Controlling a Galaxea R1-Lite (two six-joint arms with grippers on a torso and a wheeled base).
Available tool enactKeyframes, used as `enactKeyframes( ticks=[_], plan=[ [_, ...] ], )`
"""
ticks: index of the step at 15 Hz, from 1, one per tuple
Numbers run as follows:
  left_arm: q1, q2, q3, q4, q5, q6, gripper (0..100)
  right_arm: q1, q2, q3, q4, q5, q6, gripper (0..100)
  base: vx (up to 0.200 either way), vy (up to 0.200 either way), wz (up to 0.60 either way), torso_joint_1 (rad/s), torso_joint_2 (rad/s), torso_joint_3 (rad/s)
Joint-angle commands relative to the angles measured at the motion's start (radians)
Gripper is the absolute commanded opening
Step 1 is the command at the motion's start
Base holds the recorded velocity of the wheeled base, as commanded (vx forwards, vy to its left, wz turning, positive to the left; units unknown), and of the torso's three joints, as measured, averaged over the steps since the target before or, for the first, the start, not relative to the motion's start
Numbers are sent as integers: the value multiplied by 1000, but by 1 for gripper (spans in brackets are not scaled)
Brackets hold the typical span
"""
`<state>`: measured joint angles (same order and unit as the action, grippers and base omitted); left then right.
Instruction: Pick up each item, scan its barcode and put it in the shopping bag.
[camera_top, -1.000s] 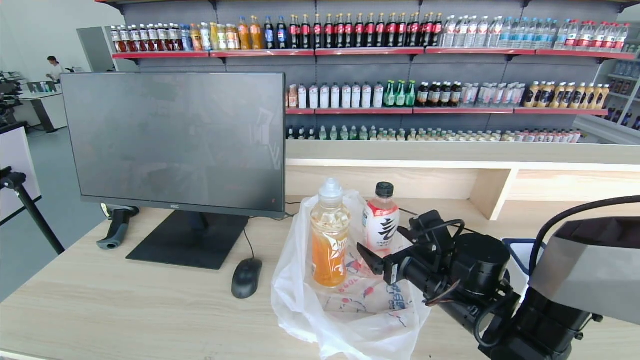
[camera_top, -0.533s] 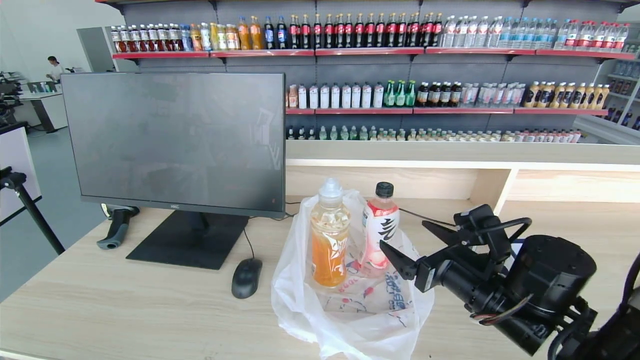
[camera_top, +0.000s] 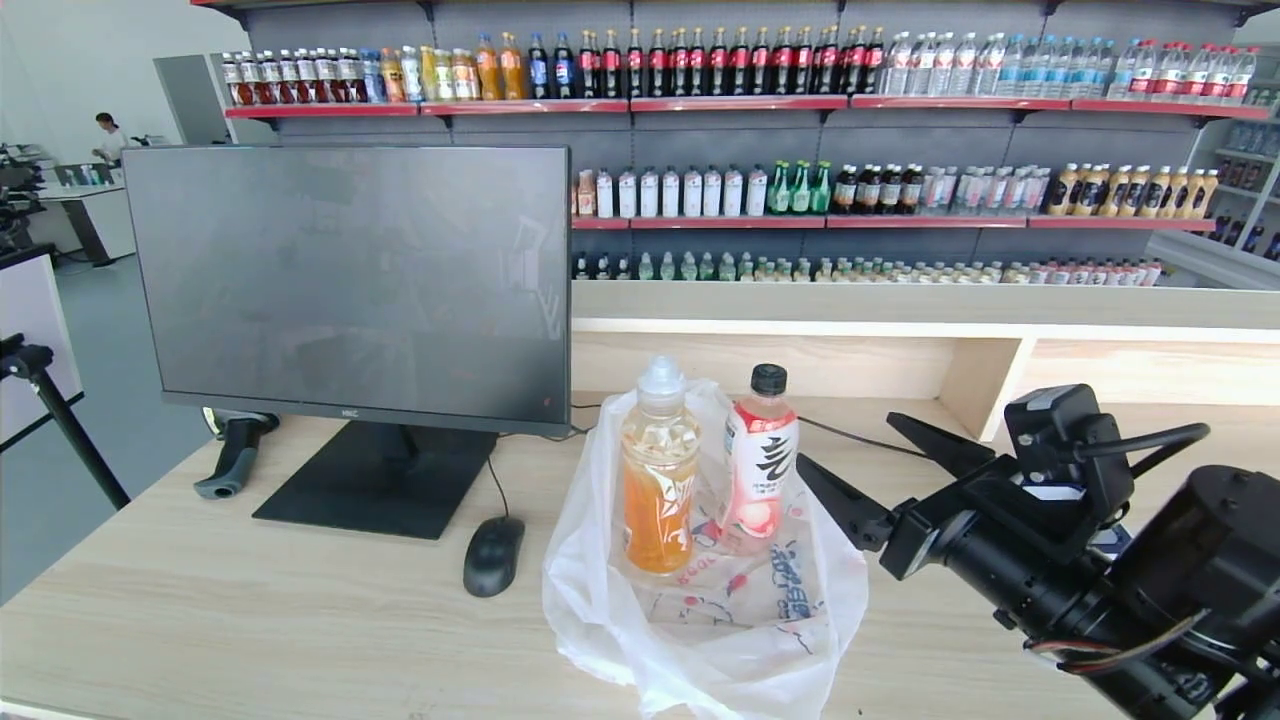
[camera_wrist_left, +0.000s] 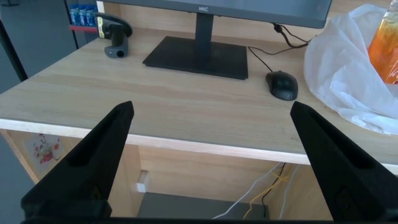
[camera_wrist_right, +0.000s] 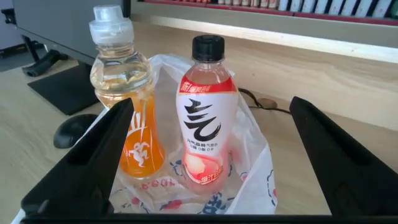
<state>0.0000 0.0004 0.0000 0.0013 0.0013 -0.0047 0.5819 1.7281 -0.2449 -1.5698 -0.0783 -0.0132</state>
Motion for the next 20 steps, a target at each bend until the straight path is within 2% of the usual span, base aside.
enactKeyframes(
  ticks=[1,5,7,18,20],
  plan=[
    [2,1,0,0,0,-3,100,4,-10,-7,-1,0,-1,100,-200,0,0,2,2,-7],
    [2,1,0,0,0,-1,100,6,2,-10,-1,0,-1,100,-200,0,0,-1,7,5],
    [2,0,0,0,0,-1,100,3,2,-19,-1,0,-1,100,0,0,0,0,0,0],
    [0,0,0,-1,0,3,100,6,-4,-22,-1,0,-2,100,0,0,-600,5,3,2],
    [2,0,0,0,0,2,100,10,-13,-13,-1,0,-13,100,0,-100,0,1,4,4]
  ],
)
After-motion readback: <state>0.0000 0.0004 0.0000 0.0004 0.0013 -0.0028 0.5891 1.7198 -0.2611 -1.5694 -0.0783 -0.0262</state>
